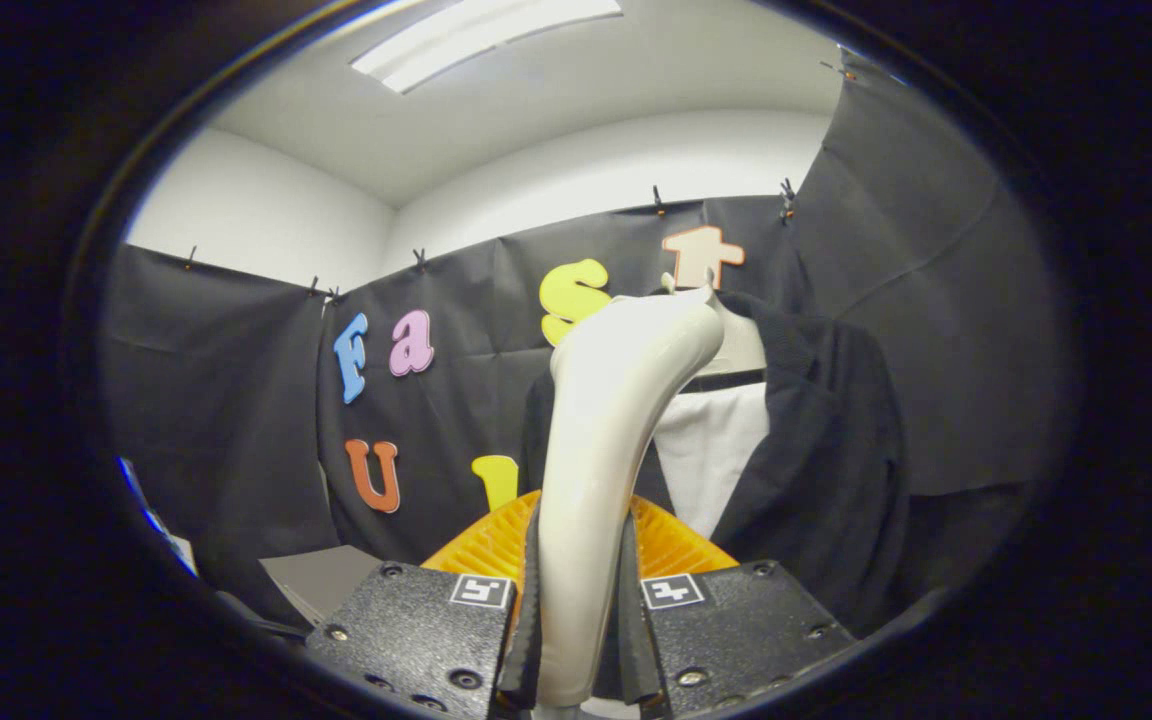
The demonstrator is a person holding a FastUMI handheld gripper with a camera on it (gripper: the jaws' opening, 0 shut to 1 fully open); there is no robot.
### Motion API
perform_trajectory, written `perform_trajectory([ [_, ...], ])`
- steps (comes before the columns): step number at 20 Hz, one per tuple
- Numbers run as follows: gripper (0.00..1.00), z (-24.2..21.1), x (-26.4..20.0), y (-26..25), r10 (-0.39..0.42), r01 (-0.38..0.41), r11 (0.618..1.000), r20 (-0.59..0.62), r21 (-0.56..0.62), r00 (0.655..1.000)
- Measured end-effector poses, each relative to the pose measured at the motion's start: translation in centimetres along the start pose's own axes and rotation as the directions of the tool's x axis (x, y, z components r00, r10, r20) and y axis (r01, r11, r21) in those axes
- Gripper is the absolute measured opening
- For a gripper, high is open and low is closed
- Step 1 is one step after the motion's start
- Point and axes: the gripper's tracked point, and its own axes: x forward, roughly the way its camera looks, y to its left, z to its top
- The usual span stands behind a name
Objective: Iron the clothes twice with a garment steamer, once on the left side and once on the right side.
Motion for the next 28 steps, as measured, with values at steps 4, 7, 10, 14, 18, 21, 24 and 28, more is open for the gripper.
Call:
perform_trajectory([
  [4,0.34,-1.8,1.8,1.0,0.016,-0.015,1.0,-0.04,0.016,0.999],
  [7,0.34,-4.0,2.2,1.0,0.005,-0.002,1.0,-0.083,0.029,0.997],
  [10,0.34,-5.9,2.1,0.4,-0.02,0.027,0.998,-0.125,0.054,0.992],
  [14,0.34,-8.3,1.5,-0.1,-0.057,0.072,0.994,-0.169,0.08,0.984],
  [18,0.34,-10.4,0.5,0.0,-0.07,0.091,0.991,-0.207,0.097,0.976],
  [21,0.34,-12.3,0.1,0.2,-0.088,0.118,0.987,-0.245,0.112,0.966],
  [24,0.34,-14.0,-0.3,0.8,-0.09,0.127,0.985,-0.274,0.12,0.958],
  [28,0.34,-16.4,-1.0,0.9,-0.103,0.154,0.978,-0.319,0.139,0.942],
])
